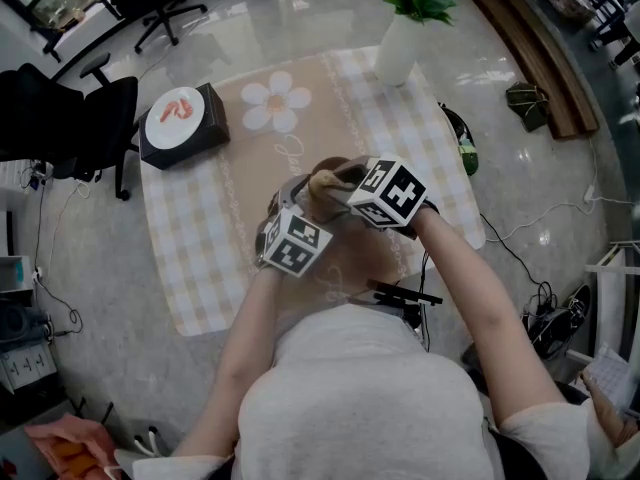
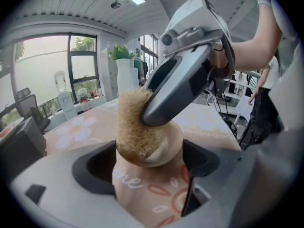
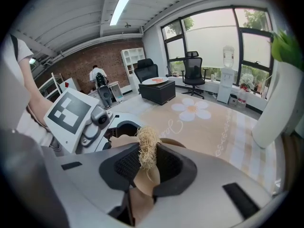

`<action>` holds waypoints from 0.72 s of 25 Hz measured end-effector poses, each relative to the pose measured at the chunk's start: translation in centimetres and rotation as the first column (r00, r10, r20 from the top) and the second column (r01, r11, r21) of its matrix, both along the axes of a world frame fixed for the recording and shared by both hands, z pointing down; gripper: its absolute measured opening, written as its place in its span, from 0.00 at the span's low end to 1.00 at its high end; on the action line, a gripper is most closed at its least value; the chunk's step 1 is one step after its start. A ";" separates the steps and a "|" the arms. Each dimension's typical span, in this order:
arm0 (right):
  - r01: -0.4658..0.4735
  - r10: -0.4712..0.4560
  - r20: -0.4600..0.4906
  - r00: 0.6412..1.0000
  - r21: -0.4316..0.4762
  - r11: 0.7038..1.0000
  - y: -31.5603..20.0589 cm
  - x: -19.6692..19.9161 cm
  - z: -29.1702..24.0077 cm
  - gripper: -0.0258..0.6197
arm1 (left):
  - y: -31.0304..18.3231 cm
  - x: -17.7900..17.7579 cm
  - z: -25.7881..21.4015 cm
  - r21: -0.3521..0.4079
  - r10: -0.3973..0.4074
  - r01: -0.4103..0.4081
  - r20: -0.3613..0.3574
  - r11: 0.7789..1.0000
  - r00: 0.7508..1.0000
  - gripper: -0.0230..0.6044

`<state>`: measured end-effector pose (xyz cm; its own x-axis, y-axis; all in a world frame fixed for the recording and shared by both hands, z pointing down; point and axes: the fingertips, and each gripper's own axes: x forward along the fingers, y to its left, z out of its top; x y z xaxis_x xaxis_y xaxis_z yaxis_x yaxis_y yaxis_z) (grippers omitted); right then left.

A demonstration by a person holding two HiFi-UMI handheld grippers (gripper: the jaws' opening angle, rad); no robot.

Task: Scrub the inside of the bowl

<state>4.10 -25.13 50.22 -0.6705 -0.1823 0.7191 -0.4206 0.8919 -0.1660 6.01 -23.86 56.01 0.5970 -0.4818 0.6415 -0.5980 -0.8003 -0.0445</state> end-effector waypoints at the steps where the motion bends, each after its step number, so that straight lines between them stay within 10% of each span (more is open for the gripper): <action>1: -0.014 0.014 -0.006 1.000 0.007 1.000 -0.3 0.1 0.1 0.17 | 0.0 0.0 0.0 0.000 0.000 0.000 0.000 1.000 1.000 0.72; 18: -0.132 0.138 -0.168 0.976 0.044 0.990 -4.1 3.7 1.7 0.17 | 0.0 -0.1 0.0 0.000 -0.001 0.001 0.009 1.000 1.000 0.72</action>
<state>7.80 -29.25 51.96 -0.5063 -0.2876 0.8130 -0.5571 0.8287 -0.0539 5.89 -23.88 56.01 0.5908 -0.4821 0.6469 -0.5981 -0.7999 -0.0498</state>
